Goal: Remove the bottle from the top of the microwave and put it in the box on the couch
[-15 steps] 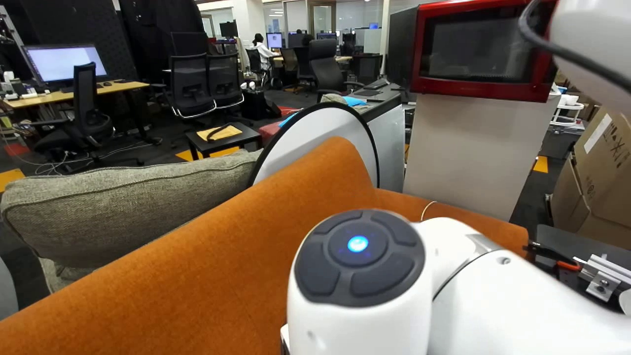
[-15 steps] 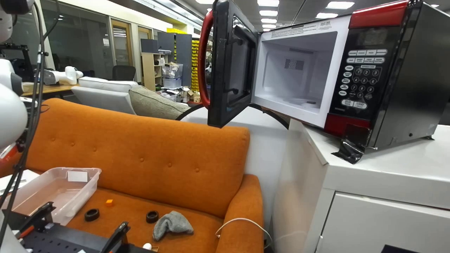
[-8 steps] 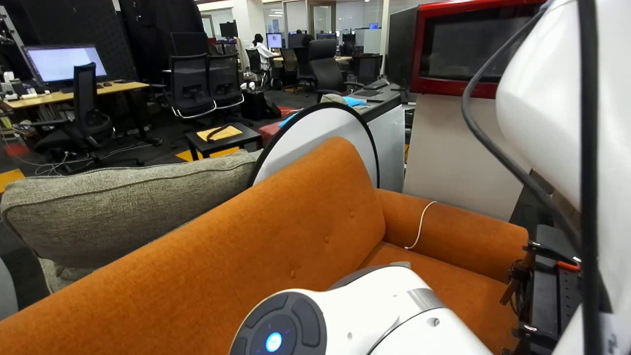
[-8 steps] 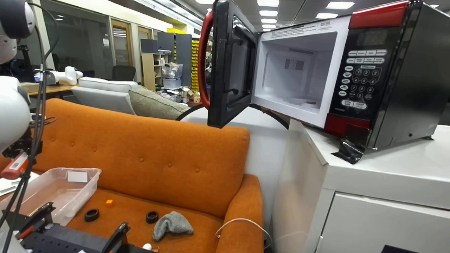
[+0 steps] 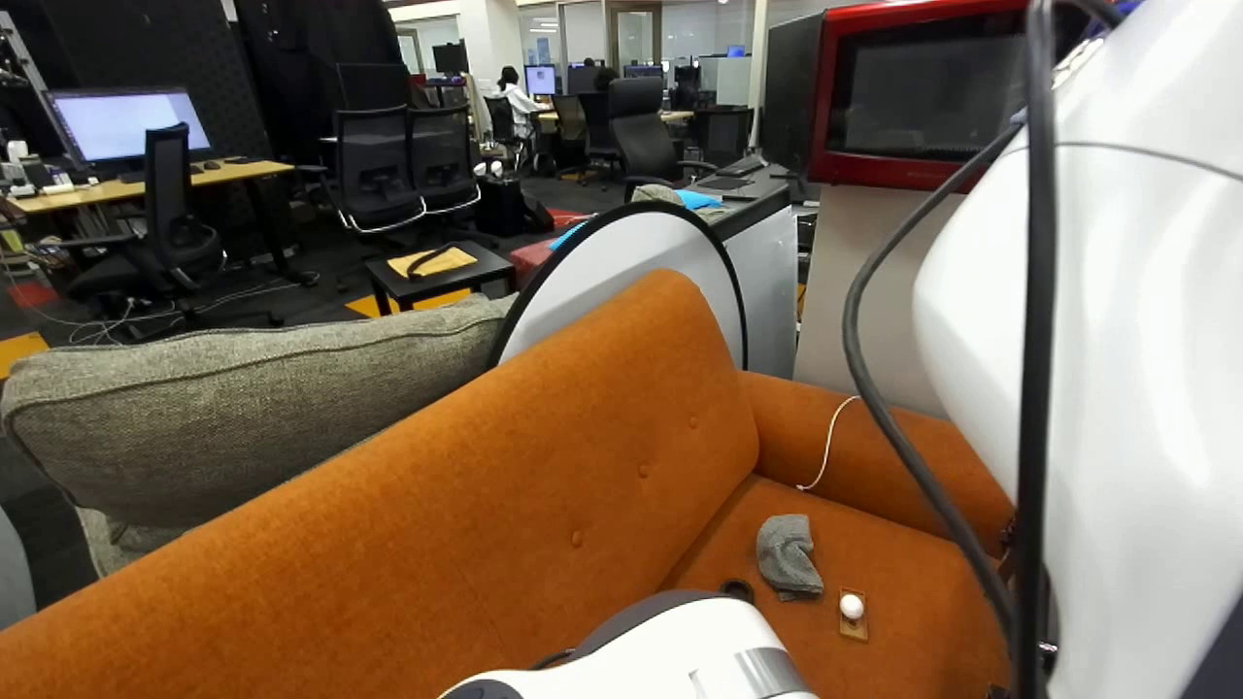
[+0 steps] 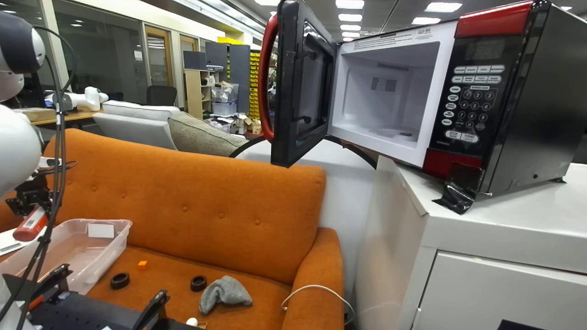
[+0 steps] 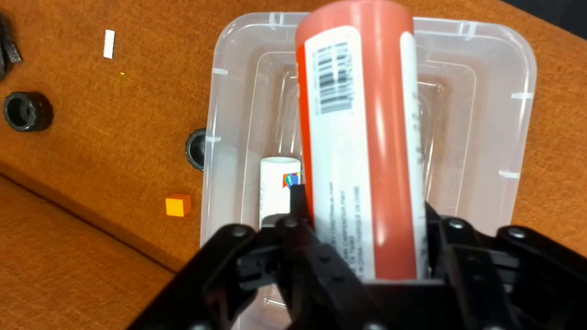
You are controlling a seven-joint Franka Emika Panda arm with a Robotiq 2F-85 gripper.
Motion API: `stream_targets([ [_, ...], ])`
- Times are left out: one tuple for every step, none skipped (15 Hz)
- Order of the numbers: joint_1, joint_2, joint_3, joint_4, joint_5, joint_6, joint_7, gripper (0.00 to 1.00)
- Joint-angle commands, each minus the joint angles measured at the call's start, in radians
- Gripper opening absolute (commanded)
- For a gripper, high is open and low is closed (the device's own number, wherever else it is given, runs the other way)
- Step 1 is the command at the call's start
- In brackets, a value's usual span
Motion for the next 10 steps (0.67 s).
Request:
stream_targets([
  [0.022,0.048,-0.034,0.087,0.017,-0.070,-0.045,0.27],
  [0.022,0.059,-0.037,0.104,0.020,-0.077,-0.052,0.33],
  [0.021,0.068,-0.040,0.114,0.021,-0.084,-0.058,0.64],
  [0.018,0.075,-0.041,0.126,0.025,-0.094,-0.060,0.78],
  [0.016,0.078,-0.043,0.132,0.026,-0.096,-0.063,0.84],
  [0.014,0.077,-0.043,0.137,0.029,-0.098,-0.062,0.92],
  [0.009,0.074,-0.041,0.139,0.035,-0.096,-0.059,0.97],
  [0.008,0.071,-0.042,0.143,0.038,-0.097,-0.057,1.00],
  [0.008,0.069,-0.042,0.149,0.038,-0.098,-0.058,1.00],
  [0.009,0.062,-0.043,0.150,0.035,-0.095,-0.059,1.00],
])
